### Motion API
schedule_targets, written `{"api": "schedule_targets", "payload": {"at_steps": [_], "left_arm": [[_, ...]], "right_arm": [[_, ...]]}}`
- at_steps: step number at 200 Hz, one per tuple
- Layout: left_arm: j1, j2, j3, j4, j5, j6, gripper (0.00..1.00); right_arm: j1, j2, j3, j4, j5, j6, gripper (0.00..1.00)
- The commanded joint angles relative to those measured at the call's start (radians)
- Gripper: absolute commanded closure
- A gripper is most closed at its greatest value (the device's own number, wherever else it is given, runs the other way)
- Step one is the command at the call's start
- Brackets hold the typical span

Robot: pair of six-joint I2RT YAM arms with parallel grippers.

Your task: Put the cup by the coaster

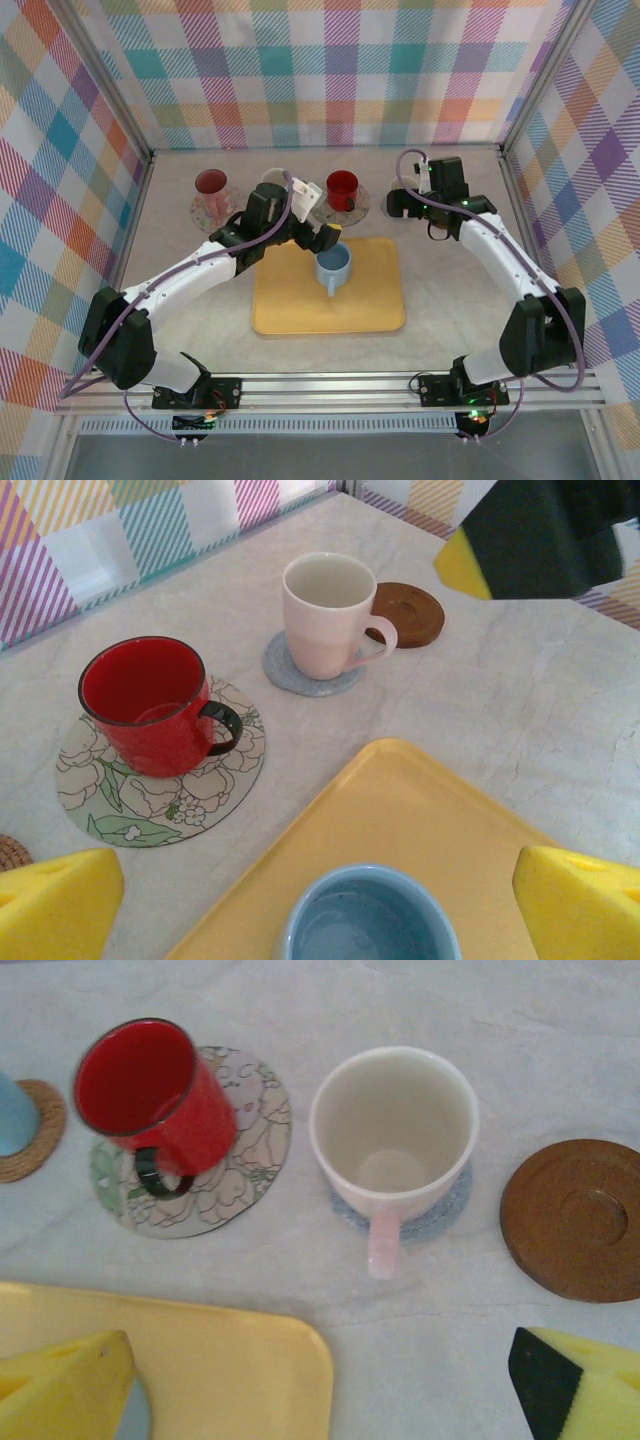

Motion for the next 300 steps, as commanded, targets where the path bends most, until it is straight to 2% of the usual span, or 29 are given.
{"api": "schedule_targets", "payload": {"at_steps": [1, 77, 131, 166, 208, 258, 300], "left_arm": [[-0.014, -0.059, 0.015, -0.023, 0.023, 0.024, 0.0], [-0.014, -0.226, -0.059, -0.163, 0.064, 0.125, 0.0], [-0.014, -0.355, -0.127, -0.295, 0.098, 0.153, 0.0], [-0.014, -0.428, -0.174, -0.4, 0.103, 0.172, 0.0], [-0.014, -0.522, -0.26, -0.404, 0.084, 0.143, 0.0], [-0.014, -0.569, -0.302, -0.438, 0.044, 0.135, 0.0], [-0.014, -0.574, -0.32, -0.436, 0.037, 0.128, 0.0]], "right_arm": [[0.016, -0.061, -0.012, -0.092, -0.076, -0.028, 0.01], [0.145, -0.134, 0.029, -0.318, -0.1, 0.007, 0.01], [0.267, -0.146, 0.013, -0.356, -0.12, 0.117, 0.01], [0.341, -0.118, -0.004, -0.361, -0.094, 0.213, 0.01], [0.428, -0.063, -0.007, -0.357, -0.066, 0.314, 0.01], [0.488, 0.026, 0.007, -0.383, -0.051, 0.363, 0.01], [0.514, 0.101, 0.014, -0.345, -0.091, 0.365, 0.01]]}}
